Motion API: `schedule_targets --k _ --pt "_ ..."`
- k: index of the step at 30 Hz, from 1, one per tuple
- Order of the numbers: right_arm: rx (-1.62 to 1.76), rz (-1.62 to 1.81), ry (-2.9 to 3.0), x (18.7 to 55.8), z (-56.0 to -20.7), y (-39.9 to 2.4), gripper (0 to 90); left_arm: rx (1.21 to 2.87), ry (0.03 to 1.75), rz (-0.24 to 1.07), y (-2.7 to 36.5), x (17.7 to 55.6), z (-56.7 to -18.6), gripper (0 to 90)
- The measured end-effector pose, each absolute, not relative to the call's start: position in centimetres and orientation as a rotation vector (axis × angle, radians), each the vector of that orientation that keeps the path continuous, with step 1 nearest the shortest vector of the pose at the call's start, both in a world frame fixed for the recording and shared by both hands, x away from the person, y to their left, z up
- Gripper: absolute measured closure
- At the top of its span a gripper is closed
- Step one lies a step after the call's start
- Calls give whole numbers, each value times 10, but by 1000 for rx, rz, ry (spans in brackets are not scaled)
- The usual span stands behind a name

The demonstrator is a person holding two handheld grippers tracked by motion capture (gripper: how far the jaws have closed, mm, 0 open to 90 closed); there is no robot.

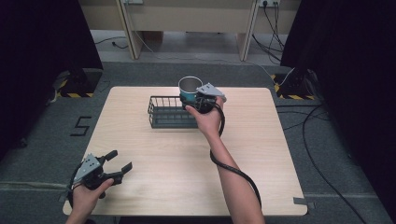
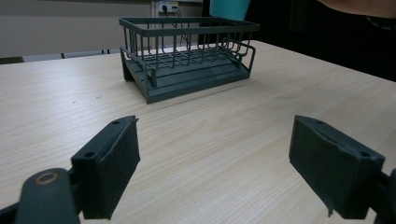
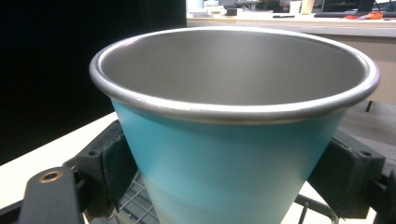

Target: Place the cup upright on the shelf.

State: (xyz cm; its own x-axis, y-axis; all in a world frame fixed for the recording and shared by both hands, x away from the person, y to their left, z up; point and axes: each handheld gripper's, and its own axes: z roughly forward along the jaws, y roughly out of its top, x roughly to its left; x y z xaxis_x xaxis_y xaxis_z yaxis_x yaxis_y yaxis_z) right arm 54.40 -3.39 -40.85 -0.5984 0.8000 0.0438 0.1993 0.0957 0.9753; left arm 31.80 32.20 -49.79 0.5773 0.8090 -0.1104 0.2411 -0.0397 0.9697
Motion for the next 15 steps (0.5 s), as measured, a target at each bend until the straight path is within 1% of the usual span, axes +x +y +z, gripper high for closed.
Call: schedule_targets --k 15 --pt "1024 1470 1907 560 -421 -25 178 1584 911 577 323 318 -498 155"
